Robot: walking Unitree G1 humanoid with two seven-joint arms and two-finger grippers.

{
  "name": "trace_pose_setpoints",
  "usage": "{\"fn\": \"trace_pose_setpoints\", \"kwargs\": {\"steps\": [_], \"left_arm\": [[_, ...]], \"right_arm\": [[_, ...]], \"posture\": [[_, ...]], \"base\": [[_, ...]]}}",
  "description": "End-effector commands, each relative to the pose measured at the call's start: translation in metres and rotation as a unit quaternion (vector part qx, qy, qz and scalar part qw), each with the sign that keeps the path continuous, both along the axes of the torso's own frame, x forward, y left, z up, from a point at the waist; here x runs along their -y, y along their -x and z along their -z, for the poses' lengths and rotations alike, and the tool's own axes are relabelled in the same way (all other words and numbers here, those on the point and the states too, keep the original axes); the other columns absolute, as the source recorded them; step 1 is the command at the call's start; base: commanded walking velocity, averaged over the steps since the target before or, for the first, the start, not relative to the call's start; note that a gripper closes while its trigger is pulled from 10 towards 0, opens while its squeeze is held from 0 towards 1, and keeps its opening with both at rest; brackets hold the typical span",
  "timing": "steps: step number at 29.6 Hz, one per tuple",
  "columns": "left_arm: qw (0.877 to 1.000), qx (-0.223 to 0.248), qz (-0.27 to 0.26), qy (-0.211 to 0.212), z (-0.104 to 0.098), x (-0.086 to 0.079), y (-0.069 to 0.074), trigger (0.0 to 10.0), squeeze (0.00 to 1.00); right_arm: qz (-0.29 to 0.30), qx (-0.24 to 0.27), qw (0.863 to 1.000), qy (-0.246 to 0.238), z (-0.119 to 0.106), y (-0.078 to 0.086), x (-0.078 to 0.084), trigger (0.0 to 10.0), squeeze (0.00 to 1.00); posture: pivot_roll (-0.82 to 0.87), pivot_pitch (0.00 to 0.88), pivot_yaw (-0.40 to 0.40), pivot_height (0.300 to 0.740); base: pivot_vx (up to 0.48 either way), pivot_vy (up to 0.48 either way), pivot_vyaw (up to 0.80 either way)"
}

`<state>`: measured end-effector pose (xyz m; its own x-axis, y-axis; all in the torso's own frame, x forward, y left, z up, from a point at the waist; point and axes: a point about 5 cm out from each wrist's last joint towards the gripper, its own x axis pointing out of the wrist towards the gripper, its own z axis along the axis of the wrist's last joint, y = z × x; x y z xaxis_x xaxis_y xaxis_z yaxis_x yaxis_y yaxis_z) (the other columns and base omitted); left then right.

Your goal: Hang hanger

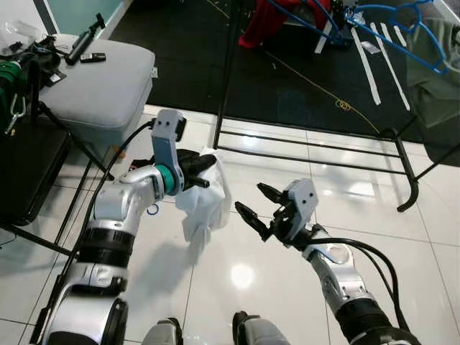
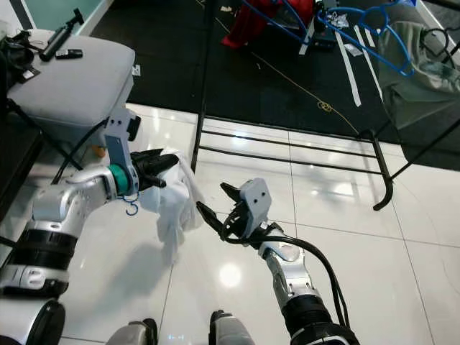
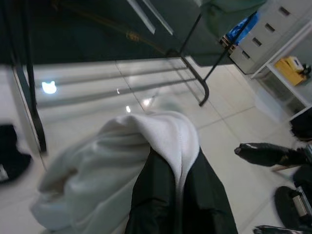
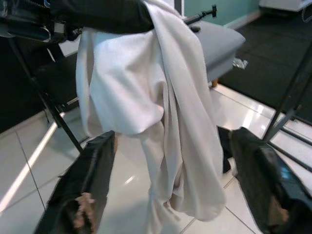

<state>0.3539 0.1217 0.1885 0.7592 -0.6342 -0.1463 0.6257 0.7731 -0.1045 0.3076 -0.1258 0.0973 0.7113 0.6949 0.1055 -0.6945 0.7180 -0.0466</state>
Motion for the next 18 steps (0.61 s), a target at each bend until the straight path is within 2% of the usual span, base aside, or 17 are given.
{"fn": "trace_pose_setpoints", "kwargs": {"steps": [1,2,3,4,5,7,9,13,14,15,16,17,18], "left_arm": [[0.996,0.068,0.037,-0.035,-0.01,0.004,0.006,0.0,0.0],[0.99,0.103,0.062,-0.069,-0.012,0.004,0.011,0.0,0.0],[0.99,0.103,0.062,-0.069,-0.012,0.004,0.011,0.0,0.0],[0.984,0.126,0.088,-0.09,-0.013,0.006,0.017,0.0,0.0],[0.984,0.126,0.088,-0.09,-0.013,0.006,0.017,0.0,0.0],[0.976,0.145,0.129,-0.103,-0.014,0.011,0.027,0.0,0.0],[0.976,0.145,0.129,-0.103,-0.014,0.011,0.027,0.0,0.0],[0.961,0.168,0.18,-0.124,-0.012,0.017,0.04,0.0,0.0],[0.961,0.168,0.18,-0.124,-0.012,0.017,0.04,0.0,0.0],[0.958,0.174,0.189,-0.128,-0.011,0.018,0.043,0.0,0.0],[0.956,0.177,0.193,-0.13,-0.01,0.019,0.044,0.0,0.0],[0.956,0.177,0.193,-0.13,-0.01,0.019,0.044,0.0,0.0],[0.954,0.181,0.199,-0.133,-0.009,0.02,0.045,0.0,0.0]], "right_arm": [[0.006,-0.006,1.0,-0.012,0.0,0.001,0.007,10.0,1.0],[0.002,0.001,1.0,-0.018,-0.005,0.0,0.01,10.0,1.0],[0.002,0.001,1.0,-0.018,-0.005,0.0,0.01,10.0,1.0],[-0.002,0.01,1.0,-0.02,-0.011,-0.001,0.012,10.0,1.0],[-0.002,0.01,1.0,-0.02,-0.011,-0.001,0.012,10.0,1.0],[-0.012,0.022,1.0,-0.014,-0.019,-0.003,0.015,10.0,1.0],[-0.012,0.022,1.0,-0.014,-0.019,-0.003,0.015,10.0,1.0],[-0.027,0.033,0.999,0.002,-0.03,-0.008,0.018,10.0,1.0],[-0.027,0.033,0.999,0.002,-0.03,-0.008,0.018,10.0,1.0],[-0.048,0.029,0.998,0.006,-0.032,-0.007,0.016,10.0,0.03],[-0.08,0.017,0.997,0.01,-0.033,-0.004,0.013,10.0,0.0],[-0.08,0.017,0.997,0.01,-0.033,-0.004,0.013,10.0,0.0],[-0.118,0.001,0.993,0.014,-0.032,0.001,0.01,10.0,0.0]], "posture": [[-0.02,0.136,-0.035,0.74],[-0.02,0.135,-0.036,0.74],[-0.02,0.135,-0.036,0.74],[-0.02,0.136,-0.036,0.74],[-0.02,0.136,-0.036,0.74],[-0.02,0.136,-0.036,0.74],[-0.02,0.136,-0.036,0.74],[-0.02,0.128,-0.04,0.74],[-0.02,0.128,-0.04,0.74],[-0.02,0.128,-0.04,0.74],[-0.02,0.124,-0.042,0.74],[-0.02,0.124,-0.042,0.74],[-0.02,0.122,-0.044,0.74]], "base": [[0.0,0.0,0.0],[0.0,0.0,0.0],[0.0,0.0,0.0],[0.0,0.0,0.0],[0.0,0.0,0.0],[0.0,0.0,0.0],[0.0,0.0,0.0],[0.0,0.0,0.0],[0.0,0.0,0.0],[0.0,0.0,0.0],[0.0,0.0,0.0],[0.0,0.0,0.0],[0.0,0.0,0.0]]}}
